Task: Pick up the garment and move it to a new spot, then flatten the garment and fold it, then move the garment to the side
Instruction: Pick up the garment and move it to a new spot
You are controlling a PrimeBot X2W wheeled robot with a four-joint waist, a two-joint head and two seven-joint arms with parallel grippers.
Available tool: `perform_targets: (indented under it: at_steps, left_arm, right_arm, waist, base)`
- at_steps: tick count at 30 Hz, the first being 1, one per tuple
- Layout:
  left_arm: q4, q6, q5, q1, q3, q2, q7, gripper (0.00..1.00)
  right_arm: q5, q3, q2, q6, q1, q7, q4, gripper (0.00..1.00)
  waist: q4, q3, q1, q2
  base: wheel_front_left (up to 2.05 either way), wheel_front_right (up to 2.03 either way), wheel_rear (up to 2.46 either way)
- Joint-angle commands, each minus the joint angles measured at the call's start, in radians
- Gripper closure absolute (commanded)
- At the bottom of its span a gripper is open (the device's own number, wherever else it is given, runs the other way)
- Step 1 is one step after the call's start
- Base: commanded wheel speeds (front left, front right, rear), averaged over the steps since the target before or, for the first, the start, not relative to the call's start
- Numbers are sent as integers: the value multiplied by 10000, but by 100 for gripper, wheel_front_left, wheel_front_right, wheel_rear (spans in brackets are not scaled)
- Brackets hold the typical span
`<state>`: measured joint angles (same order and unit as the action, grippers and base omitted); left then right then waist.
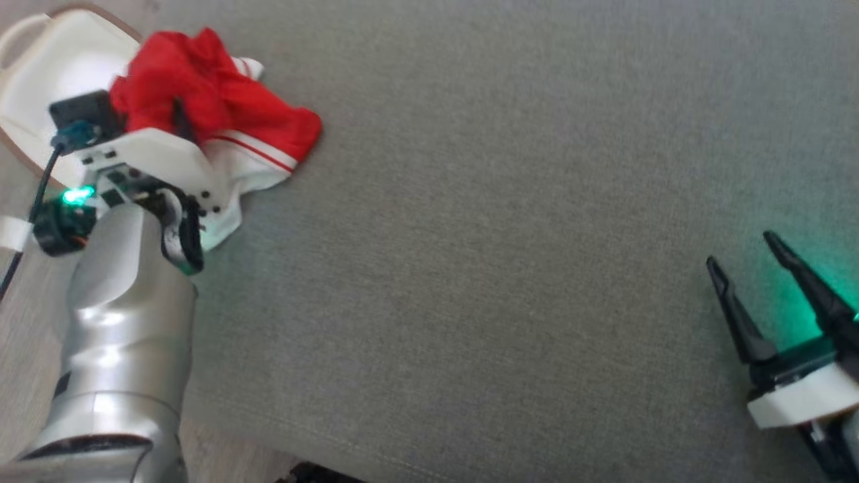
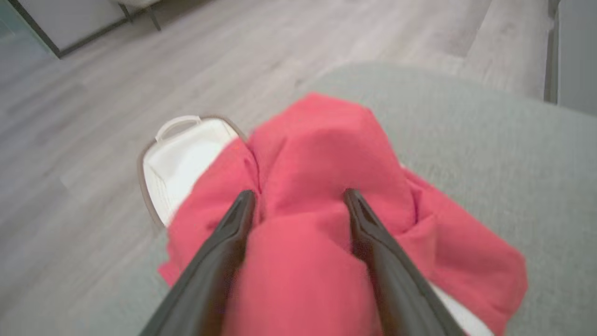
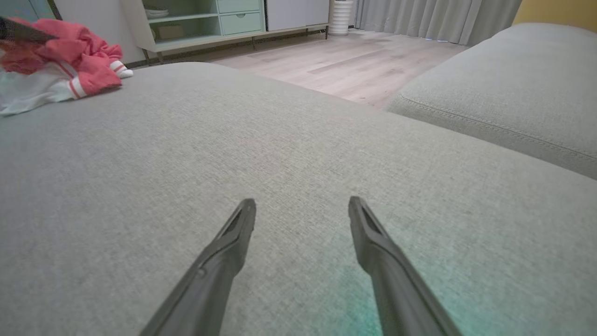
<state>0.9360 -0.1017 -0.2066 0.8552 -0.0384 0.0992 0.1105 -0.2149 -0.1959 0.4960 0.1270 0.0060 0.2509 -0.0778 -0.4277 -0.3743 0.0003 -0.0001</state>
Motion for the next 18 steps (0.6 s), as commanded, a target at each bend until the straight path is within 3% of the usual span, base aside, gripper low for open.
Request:
perform_targets:
  at_steps: [1,5,6,7,18]
  left_arm:
    - [142,99,-143,366,-366,409,116,0]
    - [1262,259,-358,675,-440,421,101,0]
    - [1440,271,-360,717,-416,405,21,9]
    - [1591,274,-364,763,-401,401,-82,100]
    - [1414,1067,187,1915,304,1034,-2867,100]
  right_arm:
    - [-97,-187,378,37,-138,109,339,0]
    - [-135,-169,572,37,-384,109,377,0]
    - [-142,-137,585,37,-396,109,379,0]
    - [-144,-101,586,37,-391,109,379,0]
    - [-213,-327,-325,37,-475,109,101,0]
  waist:
    - [242,-500,-3,1]
    - [430,-808,-3,1]
    - [453,-839,-3,1]
    - [470,-857,-3,1]
    - [875,403,-3,1]
  base:
    - [0,0,0]
    - [0,0,0]
    - [0,0,0]
    - [0,0,0]
    - [0,0,0]
